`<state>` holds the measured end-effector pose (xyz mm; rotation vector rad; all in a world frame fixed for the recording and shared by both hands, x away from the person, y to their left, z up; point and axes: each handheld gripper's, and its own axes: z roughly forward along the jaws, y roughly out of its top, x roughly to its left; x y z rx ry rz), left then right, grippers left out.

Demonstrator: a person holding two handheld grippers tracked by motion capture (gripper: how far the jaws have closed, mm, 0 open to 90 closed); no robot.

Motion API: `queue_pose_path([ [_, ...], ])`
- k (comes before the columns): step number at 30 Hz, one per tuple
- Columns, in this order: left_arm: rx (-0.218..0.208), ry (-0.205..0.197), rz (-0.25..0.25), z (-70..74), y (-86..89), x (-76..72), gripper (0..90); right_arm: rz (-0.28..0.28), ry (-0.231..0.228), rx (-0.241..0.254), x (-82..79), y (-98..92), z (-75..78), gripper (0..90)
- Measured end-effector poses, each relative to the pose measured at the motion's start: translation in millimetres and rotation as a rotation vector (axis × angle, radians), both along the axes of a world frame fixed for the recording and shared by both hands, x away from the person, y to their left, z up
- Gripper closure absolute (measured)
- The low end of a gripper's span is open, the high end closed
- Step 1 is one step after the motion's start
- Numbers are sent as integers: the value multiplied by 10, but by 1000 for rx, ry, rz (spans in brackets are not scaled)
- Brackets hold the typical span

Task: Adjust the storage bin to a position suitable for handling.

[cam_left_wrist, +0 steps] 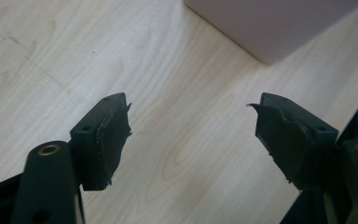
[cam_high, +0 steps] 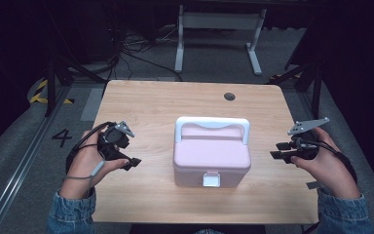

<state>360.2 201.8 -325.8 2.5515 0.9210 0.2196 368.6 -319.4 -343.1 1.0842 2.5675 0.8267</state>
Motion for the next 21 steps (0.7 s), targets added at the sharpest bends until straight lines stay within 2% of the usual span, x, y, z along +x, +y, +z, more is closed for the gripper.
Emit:
queue_pose_path([
  [2, 13, -4, 4, 18, 0, -1, 303, -1, -1, -4, -7, -13, -2, 579],
  [5, -1, 9, -17, 43, 11, 19, 379, -14, 3, 0, -22, -26, -1, 572],
  [6, -22, 17, -31, 63, 25, 37, 379, -16, 0, 2, -26, -38, 0, 571],
  [8, -57, 15, -24, 93, 18, 61, 406, -25, 1, 12, -29, -53, 5, 568],
  [11, -89, -11, -30, 148, -54, 96, 409, -26, 2, 10, -41, -33, 5, 562],
  [12, -121, -12, -50, 199, -117, 116, 409, -21, 4, 15, -49, -25, -2, 559],
  [13, -132, -22, -55, 221, -138, 125, 409, -23, 5, 12, -54, -21, -9, 558],
  [15, -172, -14, -58, 283, -188, 145, 408, -17, 8, 11, -58, -19, -19, 558],
  [16, -172, -14, -58, 283, -188, 145, 408, -16, 12, 8, -62, -16, -24, 561],
  [18, -198, -32, -64, 361, -259, 168, 409, -6, 14, -2, -65, -8, -37, 570],
  [21, -201, -54, -92, 403, -346, 199, 414, 9, 29, -4, -69, 14, -58, 570],
])
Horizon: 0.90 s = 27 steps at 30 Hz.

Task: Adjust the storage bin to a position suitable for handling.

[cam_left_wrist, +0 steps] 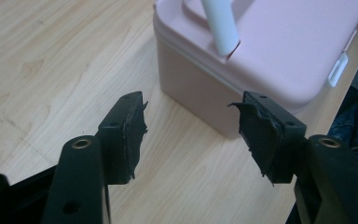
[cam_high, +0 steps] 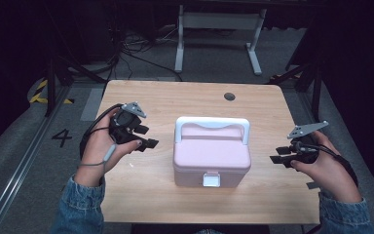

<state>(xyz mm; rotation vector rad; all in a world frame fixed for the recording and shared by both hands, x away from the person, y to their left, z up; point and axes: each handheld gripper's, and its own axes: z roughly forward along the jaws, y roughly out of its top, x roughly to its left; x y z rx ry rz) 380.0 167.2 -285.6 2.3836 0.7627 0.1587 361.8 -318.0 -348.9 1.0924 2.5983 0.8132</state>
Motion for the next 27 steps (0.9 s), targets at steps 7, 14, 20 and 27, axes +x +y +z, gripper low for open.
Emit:
queue_pose_path([
  [7, -62, -37, -49, 32, -210, 98, 398, -4, 9, -18, 24, -4, -46, 571],
  [14, -92, -54, -76, 1, -393, 229, 387, 0, 6, -13, 19, -3, -61, 563],
  [20, -107, -48, -108, -99, -553, 354, 410, -16, -2, -12, 20, -22, -71, 555],
  [27, -82, -50, -107, -183, -674, 443, 423, -27, 6, -4, 23, -34, -96, 552],
])
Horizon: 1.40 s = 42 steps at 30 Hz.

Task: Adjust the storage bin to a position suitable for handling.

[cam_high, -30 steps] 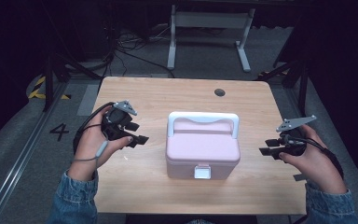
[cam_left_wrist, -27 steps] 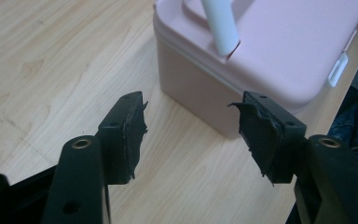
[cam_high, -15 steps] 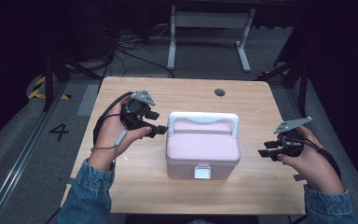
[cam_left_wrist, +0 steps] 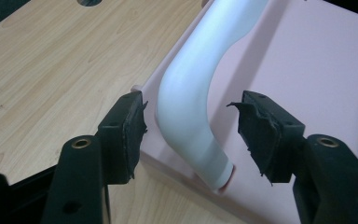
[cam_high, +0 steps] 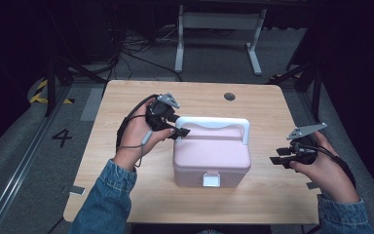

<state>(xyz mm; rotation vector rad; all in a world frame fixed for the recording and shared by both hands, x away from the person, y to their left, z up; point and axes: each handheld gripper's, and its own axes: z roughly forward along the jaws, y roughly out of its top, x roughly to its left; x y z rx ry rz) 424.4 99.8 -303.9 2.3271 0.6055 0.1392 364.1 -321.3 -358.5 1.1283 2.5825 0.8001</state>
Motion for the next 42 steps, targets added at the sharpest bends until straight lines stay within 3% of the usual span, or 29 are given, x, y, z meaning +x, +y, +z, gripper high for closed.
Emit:
queue_pose_path([
  [3, 27, -27, -3, -34, -56, -11, 440, 4, 0, 6, 2, 12, -3, 549],
  [9, 68, -37, -32, -76, -134, -22, 515, 6, 4, 5, 8, 21, -14, 546],
  [13, 79, -44, -19, -99, -161, -11, 581, 13, -1, 5, 10, 30, -17, 544],
  [15, 105, -72, -6, -83, -172, -30, 619, 13, -2, 5, 11, 30, -18, 543],
  [17, 100, -75, 5, -56, -168, -49, 660, 10, -2, 2, 13, 27, -20, 543],
  [20, 59, -57, 2, -2, -158, -87, 729, 7, -3, 5, 13, 29, -17, 543],
  [22, 73, -64, -3, 23, -164, -103, 747, 5, -4, 7, 14, 30, -14, 542],
  [42, 61, -78, -30, 256, -168, -125, 744, -12, -33, 29, -37, -26, 14, 546],
])
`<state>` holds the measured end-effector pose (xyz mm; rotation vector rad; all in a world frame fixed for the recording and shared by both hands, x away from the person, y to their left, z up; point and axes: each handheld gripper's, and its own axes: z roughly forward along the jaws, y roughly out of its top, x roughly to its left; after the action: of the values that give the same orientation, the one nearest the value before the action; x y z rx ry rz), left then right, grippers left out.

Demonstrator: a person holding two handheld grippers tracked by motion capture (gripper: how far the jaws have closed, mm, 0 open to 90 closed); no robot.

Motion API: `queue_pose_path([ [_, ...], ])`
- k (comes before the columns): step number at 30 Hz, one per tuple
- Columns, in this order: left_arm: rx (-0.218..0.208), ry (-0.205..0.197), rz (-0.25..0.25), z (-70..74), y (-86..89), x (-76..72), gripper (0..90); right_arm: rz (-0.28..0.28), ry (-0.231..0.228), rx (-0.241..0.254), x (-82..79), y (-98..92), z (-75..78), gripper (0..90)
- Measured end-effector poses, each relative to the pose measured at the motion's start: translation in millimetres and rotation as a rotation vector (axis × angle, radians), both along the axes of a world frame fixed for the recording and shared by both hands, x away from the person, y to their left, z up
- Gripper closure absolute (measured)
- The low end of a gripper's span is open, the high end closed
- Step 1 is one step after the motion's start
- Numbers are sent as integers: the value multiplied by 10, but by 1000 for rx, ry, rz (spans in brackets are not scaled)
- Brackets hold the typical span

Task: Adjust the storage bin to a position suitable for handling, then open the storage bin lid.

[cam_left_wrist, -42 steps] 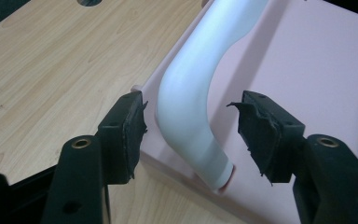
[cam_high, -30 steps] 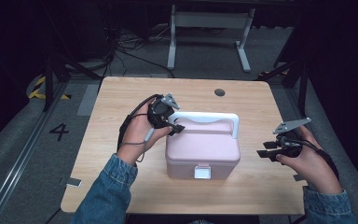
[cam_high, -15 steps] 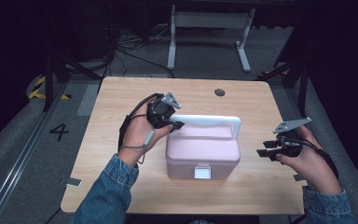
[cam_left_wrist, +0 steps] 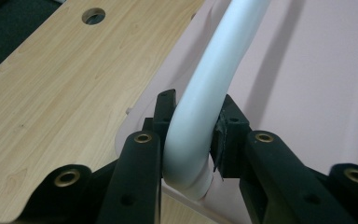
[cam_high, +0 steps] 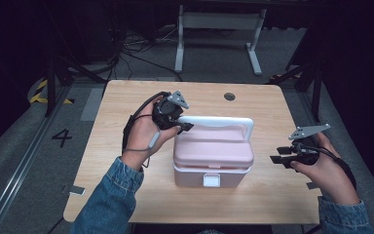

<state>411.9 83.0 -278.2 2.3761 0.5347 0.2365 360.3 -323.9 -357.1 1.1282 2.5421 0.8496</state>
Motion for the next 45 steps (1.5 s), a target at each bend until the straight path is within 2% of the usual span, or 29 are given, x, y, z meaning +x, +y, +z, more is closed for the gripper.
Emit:
queue_pose_path([
  [6, 4, 8, -7, 52, -1, 53, 740, -10, -10, 21, -47, -32, 27, 546],
  [18, -17, 31, -1, 94, 11, 147, 737, -10, -29, 52, -117, -64, 48, 537],
  [21, -35, 45, 12, 103, 14, 187, 735, -6, -39, 59, -139, -68, 57, 535],
  [29, -47, 54, 21, 121, 20, 253, 732, -21, -50, 73, -181, -91, 73, 530],
  [31, -58, 50, 26, 120, 21, 270, 731, -18, -66, 73, -192, -87, 82, 527],
  [32, -56, 60, 27, 126, 23, 278, 731, -15, -67, 78, -199, -82, 88, 528],
  [37, -63, 61, 37, 138, 20, 326, 729, 27, -86, 127, -235, 1, 137, 548],
  [41, -57, 61, 36, 149, 20, 349, 729, 51, -96, 139, -245, 60, 154, 564],
  [45, -56, 70, 41, 159, 27, 390, 729, 77, -127, 183, -254, 161, 194, 591],
])
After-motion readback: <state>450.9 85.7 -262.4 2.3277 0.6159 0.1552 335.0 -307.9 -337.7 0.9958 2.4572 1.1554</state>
